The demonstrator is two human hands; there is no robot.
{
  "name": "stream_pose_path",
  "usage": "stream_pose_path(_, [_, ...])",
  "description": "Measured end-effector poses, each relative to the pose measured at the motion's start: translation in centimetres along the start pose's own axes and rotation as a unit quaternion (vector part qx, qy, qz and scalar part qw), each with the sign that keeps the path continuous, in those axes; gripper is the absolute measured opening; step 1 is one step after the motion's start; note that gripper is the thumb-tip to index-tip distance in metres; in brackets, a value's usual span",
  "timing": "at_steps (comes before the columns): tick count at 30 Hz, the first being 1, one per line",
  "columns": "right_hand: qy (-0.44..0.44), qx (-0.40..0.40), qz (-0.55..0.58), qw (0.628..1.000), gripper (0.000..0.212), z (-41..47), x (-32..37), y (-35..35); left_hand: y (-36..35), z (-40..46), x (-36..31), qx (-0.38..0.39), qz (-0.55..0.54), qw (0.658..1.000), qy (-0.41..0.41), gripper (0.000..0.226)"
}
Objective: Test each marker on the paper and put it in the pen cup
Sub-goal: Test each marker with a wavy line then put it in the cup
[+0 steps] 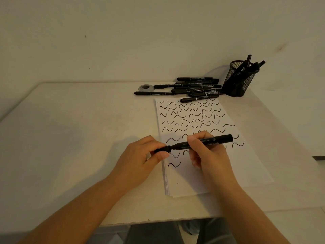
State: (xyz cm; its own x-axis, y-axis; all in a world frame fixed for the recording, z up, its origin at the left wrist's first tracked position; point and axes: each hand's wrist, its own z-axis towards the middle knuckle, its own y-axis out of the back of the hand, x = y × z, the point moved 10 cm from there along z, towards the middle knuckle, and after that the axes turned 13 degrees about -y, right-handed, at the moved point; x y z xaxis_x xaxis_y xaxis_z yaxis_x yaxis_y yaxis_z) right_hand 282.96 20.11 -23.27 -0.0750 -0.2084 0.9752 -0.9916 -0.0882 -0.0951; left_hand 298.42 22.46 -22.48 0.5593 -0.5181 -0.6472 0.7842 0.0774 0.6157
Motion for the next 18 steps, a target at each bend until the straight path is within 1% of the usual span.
stream_pose_path(3, [0.003,0.013,-0.02,1.0,0.019,0.0,0.1,-0.7,0.1,0.0,-0.3,-0.004,0.003,1.0,-0.008,0.024])
stream_pose_path(5, [0.007,0.019,-0.024,1.0,0.024,-0.1,0.3,-0.9,0.4,0.1,-0.6,-0.016,0.004,1.0,-0.017,0.027])
stream_pose_path(8, [0.0,0.043,-0.01,0.999,0.034,-0.3,0.2,-1.7,0.6,0.1,-1.3,-0.022,0.003,0.999,-0.032,0.028])
stream_pose_path(11, [-0.028,0.052,0.016,0.998,0.036,-0.1,-0.2,-2.2,0.7,0.1,-1.9,-0.021,0.016,0.999,-0.044,0.024])
stream_pose_path(13, [-0.038,0.045,0.02,0.998,0.035,0.2,-0.3,-2.3,1.1,-0.1,-1.5,-0.041,0.003,0.999,-0.013,0.017])
stream_pose_path(15, [-0.049,0.038,0.036,0.997,0.036,0.3,-0.5,-2.4,1.6,-0.2,-1.4,-0.063,0.005,0.998,0.01,0.017])
stream_pose_path(16, [-0.055,0.035,0.047,0.997,0.039,0.4,-0.6,-2.5,1.8,-0.1,-1.7,-0.065,0.025,0.998,-0.002,0.018])
stream_pose_path(18, [-0.056,0.031,0.064,0.996,0.04,0.3,-0.7,-2.9,2.0,0.1,-3.1,-0.063,0.086,0.993,-0.055,0.024])
